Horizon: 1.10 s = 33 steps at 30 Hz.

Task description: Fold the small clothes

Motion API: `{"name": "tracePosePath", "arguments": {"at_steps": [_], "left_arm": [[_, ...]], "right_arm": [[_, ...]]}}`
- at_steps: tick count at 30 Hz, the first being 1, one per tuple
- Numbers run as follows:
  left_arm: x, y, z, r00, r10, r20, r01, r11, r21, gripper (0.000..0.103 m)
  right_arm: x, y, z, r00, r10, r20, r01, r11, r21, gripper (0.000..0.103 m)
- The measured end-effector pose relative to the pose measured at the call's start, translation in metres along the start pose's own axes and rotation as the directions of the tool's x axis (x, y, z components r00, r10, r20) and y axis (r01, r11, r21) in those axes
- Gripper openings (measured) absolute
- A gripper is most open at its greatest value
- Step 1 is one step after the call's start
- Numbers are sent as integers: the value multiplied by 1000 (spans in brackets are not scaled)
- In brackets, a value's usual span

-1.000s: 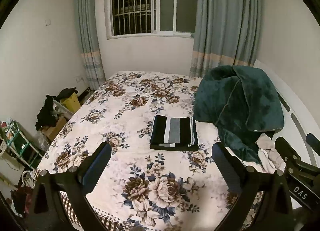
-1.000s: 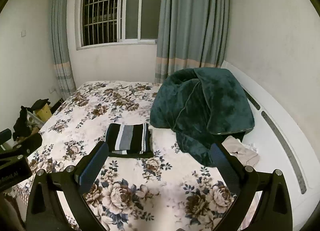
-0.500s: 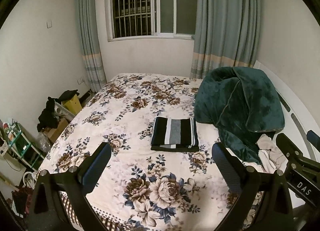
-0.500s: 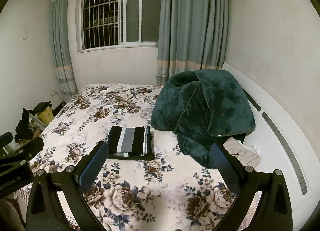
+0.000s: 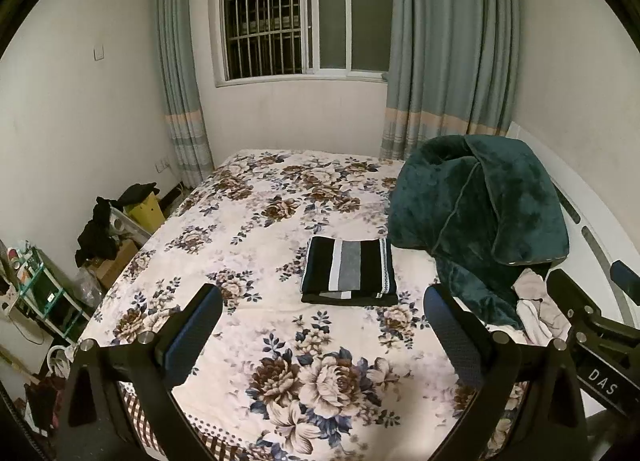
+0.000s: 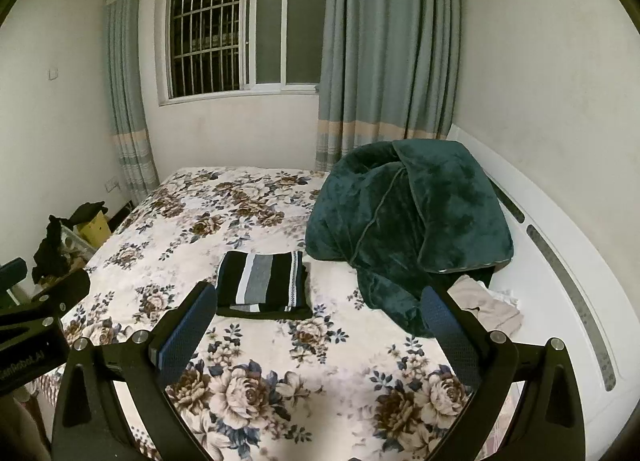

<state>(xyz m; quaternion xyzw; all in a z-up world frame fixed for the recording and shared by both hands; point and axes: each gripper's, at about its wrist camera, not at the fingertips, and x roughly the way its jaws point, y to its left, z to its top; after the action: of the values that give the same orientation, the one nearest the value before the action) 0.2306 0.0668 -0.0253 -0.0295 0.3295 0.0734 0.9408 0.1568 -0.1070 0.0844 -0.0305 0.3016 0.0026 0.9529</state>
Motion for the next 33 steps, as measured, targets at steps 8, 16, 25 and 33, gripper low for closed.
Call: {"name": "tracePosePath", "arguments": {"at_steps": [8, 16, 25, 33], "left_arm": [[2, -5, 1, 1000, 8, -4, -8, 1000, -9, 103], [-1, -7, 0, 1000, 17, 0, -17, 1000, -13, 103], [-4, -2, -4, 1000, 25, 5, -25, 1000, -14, 103], [-4, -3, -4, 1000, 23, 5, -23, 1000, -15, 103]], "right_arm": [[-1, 1, -3, 1000, -5, 0, 5, 1000, 0, 103], [-3, 2, -5, 1000, -8, 0, 8, 1000, 1, 103], [0, 3, -3, 1000, -10, 1, 10, 1000, 0, 103], [1, 4, -2, 1000, -8, 2, 8, 1000, 0, 103]]}}
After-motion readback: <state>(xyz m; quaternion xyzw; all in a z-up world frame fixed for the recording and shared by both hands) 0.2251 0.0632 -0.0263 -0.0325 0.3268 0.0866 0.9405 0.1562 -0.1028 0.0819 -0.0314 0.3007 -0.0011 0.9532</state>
